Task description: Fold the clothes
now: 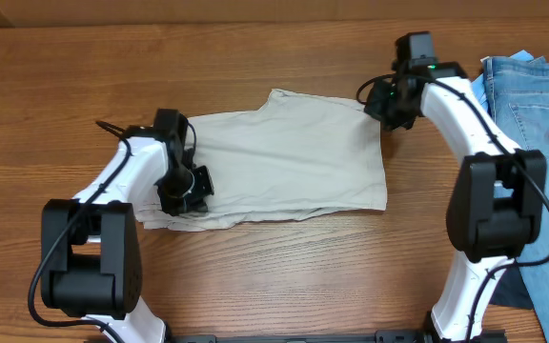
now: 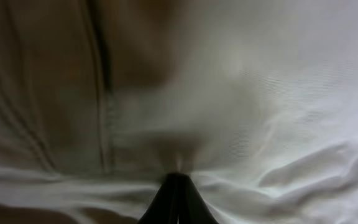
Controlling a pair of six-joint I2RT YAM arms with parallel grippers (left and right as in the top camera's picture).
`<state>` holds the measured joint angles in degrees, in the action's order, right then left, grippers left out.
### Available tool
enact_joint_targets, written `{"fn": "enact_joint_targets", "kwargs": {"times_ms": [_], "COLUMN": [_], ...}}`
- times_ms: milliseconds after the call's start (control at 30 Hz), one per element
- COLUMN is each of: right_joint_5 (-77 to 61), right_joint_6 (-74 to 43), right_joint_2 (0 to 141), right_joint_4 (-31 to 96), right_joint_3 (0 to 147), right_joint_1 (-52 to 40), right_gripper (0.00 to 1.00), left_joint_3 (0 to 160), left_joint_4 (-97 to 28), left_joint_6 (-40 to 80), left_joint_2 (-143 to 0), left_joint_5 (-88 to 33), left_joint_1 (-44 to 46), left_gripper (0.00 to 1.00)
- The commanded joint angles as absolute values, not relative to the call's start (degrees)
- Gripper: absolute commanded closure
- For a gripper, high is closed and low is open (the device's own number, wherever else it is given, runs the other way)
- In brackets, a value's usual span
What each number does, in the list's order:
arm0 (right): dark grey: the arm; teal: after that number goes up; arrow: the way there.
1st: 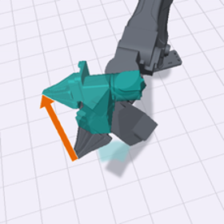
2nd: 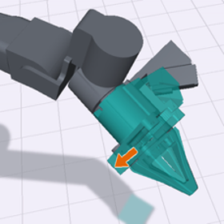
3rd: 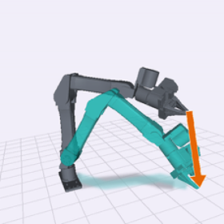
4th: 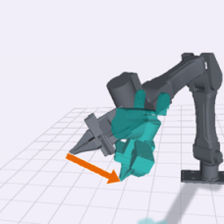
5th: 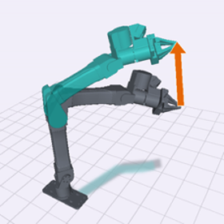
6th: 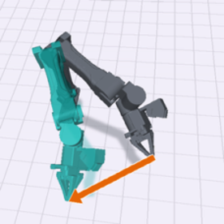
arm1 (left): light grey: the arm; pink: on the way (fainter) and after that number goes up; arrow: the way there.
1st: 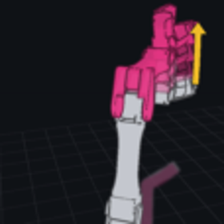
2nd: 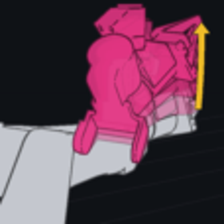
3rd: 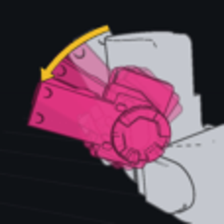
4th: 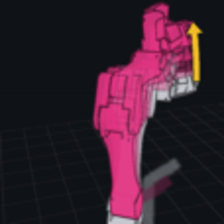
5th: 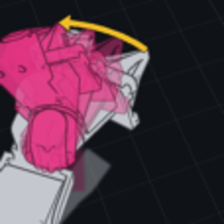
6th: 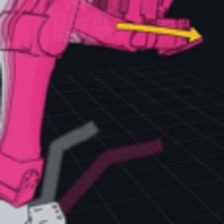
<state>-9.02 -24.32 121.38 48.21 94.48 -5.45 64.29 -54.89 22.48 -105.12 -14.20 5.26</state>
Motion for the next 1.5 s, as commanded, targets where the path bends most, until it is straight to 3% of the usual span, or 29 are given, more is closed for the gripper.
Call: {"fn": "enact_joint_targets", "kwargs": {"times_ms": [0,633,1000,1233,1467], "right_joint_5": [-8.4,1.6,5.1,5.4,2.7], "right_joint_6": [-24.0,-24.0,-23.9,-23.7,-24.2], "right_joint_2": [123.0,130.9,131.0,130.5,127.4], "right_joint_4": [47.2,41.3,42.0,50.5,70.6], "right_joint_3": [94.8,94.8,95.4,103.3,121.0], "right_joint_1": [-5.3,-4.9,-1.7,-0.6,-0.6], "right_gripper": [0.96,0.96,0.96,0.96,0.96], "left_joint_3": [62.2,60.5,60.5,63.2,75.1], "left_joint_4": [-53.7,-57.3,-60.2,-61.4,-69.9], "left_joint_6": [24.3,24.0,26.0,26.7,26.3], "left_joint_2": [-103.8,-103.8,-103.8,-103.8,-103.2], "left_joint_5": [-14.6,-7.9,1.8,3.9,4.0], "left_joint_1": [5.4,3.4,0.1,-2.7,-1.8], "left_gripper": [0.96,0.96,0.96,0.96,0.96]}}
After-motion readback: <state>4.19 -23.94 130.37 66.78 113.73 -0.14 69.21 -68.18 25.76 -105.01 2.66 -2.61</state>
